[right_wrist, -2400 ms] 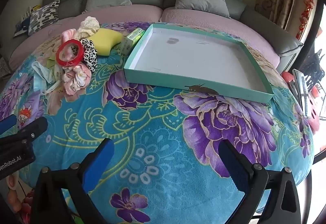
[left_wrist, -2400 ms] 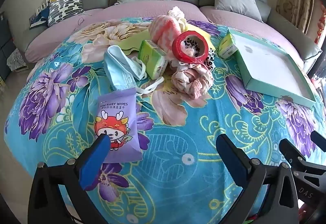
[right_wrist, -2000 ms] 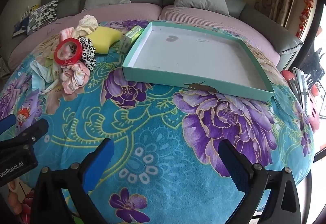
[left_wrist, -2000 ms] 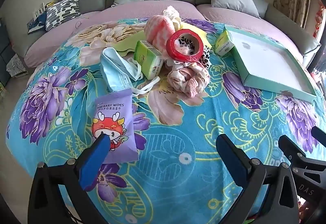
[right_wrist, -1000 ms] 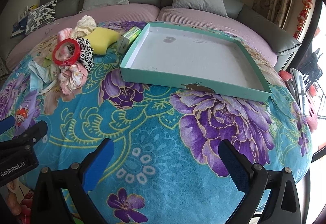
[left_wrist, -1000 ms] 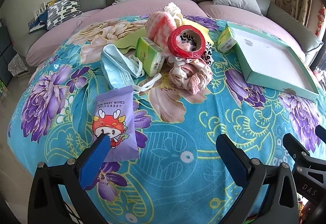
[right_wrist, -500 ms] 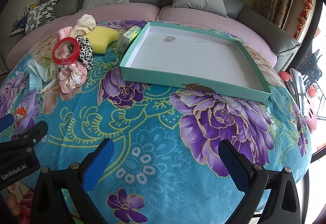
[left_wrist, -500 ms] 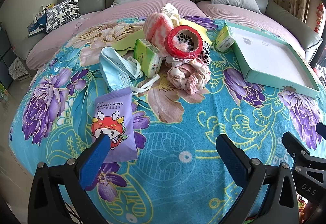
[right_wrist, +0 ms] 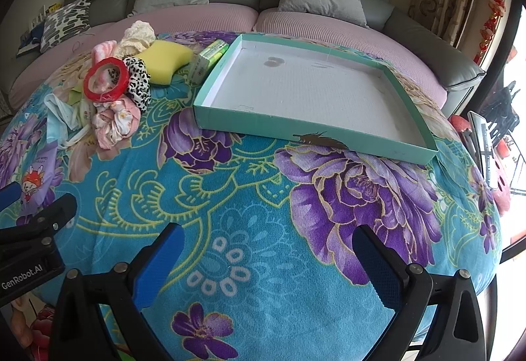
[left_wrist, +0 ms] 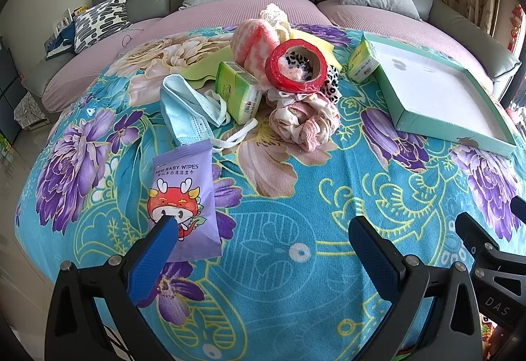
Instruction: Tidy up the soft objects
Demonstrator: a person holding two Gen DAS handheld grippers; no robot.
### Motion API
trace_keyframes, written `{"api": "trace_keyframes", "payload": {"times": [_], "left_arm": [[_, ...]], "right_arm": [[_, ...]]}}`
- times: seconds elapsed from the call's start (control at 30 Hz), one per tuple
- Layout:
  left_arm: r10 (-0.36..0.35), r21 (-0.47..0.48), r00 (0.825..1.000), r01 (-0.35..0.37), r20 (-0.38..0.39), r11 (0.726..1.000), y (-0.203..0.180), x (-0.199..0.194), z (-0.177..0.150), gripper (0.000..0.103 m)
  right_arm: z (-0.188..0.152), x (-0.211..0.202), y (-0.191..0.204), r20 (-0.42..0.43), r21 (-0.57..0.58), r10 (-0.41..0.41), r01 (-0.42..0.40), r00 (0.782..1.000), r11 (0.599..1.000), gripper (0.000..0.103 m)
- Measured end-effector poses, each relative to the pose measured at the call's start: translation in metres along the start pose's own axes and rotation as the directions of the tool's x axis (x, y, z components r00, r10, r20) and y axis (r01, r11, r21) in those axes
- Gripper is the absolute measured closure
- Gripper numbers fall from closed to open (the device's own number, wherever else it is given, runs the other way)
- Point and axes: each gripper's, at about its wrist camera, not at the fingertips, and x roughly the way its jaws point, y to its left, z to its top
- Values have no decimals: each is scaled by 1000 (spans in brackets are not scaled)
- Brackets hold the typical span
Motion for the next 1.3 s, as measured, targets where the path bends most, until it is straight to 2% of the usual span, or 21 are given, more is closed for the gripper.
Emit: {"api": "trace_keyframes", "payload": {"times": [0.83, 0.97, 1.1, 1.2, 1.3], "left_arm": [[-28, -29, 1000, 27, -13, 999, 4, 3, 0, 0], [-76, -81, 997, 77, 24, 994, 20, -6, 3, 0], [-11, -88, 999, 15, 53, 996, 44, -10, 9, 0], [-30, -139, 999, 34, 37, 990, 65, -5, 10, 0], [-21, -144, 1000, 24, 18, 989, 74, 3, 6, 0]], "right_arm": [[-2, 0, -2, 2, 1, -4, 4, 1000, 1000, 0], [-1, -4, -12, 12, 35, 40, -40, 999, 999, 0], [2, -13, -21, 51, 73, 54, -58, 997, 996, 0], [8, -14, -17, 43, 71, 69, -72, 997, 995, 0], [16, -14, -6, 42, 48, 84, -86, 996, 995, 0]]}}
